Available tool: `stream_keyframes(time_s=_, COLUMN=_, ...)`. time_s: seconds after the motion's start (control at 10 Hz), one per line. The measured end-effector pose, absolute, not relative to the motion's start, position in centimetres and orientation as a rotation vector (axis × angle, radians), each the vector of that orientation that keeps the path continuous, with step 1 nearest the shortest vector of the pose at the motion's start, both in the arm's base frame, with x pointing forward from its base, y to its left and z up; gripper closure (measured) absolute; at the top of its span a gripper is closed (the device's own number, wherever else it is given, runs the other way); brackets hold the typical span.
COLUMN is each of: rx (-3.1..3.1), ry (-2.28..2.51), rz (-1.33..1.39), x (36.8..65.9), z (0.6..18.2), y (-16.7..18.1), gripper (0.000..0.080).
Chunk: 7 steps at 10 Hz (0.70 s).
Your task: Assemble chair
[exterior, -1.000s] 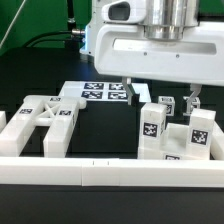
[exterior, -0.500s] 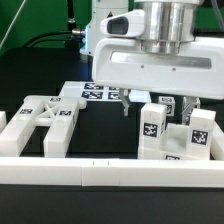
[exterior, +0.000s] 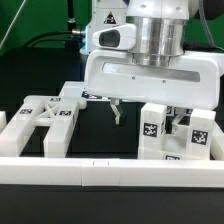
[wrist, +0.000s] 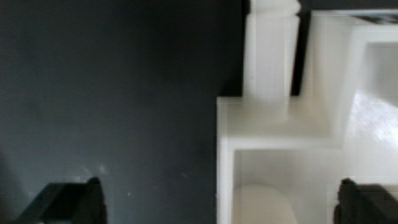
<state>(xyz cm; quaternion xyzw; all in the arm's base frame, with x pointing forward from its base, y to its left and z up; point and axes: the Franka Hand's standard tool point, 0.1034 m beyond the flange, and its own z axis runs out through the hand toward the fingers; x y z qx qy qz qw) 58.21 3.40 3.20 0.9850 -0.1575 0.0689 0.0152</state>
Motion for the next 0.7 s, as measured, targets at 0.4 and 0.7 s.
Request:
stream_keyframes(time_s=0.4, rx=3.058, ry=-0.482, rz=0.206, x=58.6, z=2.1, y=3.4, gripper=0.0150)
stream_keyframes(time_s=0.7, rx=3.054, ry=-0.480, rz=0.183, x=58.1, z=1.1, y=3.6, gripper=0.0150)
